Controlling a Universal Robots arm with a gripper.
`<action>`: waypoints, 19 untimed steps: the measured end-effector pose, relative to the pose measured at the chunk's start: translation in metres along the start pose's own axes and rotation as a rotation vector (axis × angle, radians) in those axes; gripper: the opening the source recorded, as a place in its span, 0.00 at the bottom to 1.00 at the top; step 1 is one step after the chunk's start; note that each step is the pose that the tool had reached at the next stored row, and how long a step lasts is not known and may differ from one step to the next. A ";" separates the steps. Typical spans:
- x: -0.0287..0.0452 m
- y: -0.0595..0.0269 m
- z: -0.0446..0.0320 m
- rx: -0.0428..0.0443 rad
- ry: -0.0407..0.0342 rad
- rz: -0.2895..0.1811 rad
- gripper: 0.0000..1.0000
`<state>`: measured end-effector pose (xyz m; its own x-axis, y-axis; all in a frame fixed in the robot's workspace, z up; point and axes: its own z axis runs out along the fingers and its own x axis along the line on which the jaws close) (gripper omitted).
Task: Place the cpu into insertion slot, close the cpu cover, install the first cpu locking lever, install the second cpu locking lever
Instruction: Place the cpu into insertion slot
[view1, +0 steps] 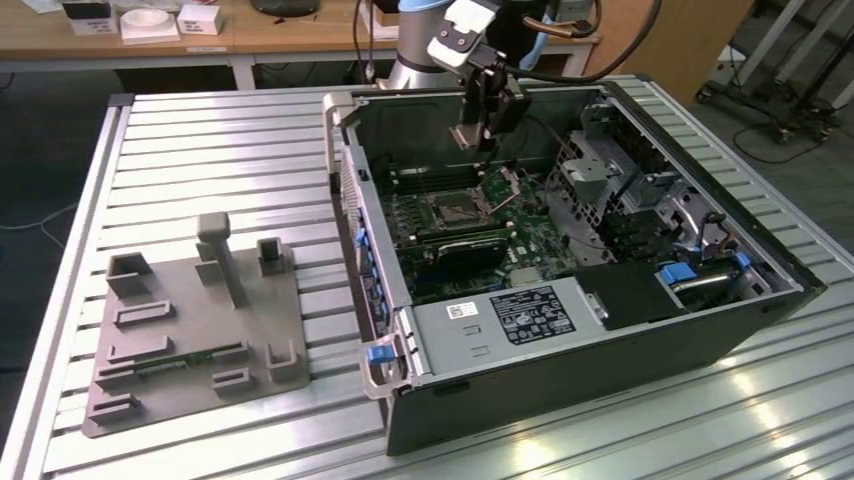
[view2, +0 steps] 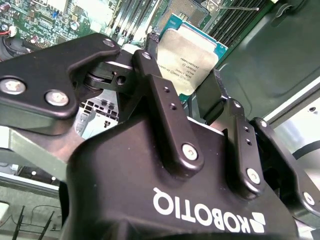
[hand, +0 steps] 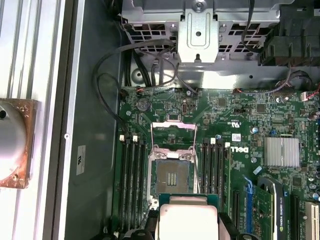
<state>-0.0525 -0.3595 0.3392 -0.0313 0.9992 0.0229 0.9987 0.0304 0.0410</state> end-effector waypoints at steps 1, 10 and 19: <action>0.0000 0.0000 0.0000 0.0000 0.0000 0.000 0.54; 0.0005 0.0008 0.0052 0.0018 0.0000 0.000 0.54; 0.0048 0.0046 0.0219 0.0050 -0.0016 0.050 0.54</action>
<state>-0.0471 -0.3540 0.3176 0.0189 0.9996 0.0232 0.9992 -0.0197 0.0348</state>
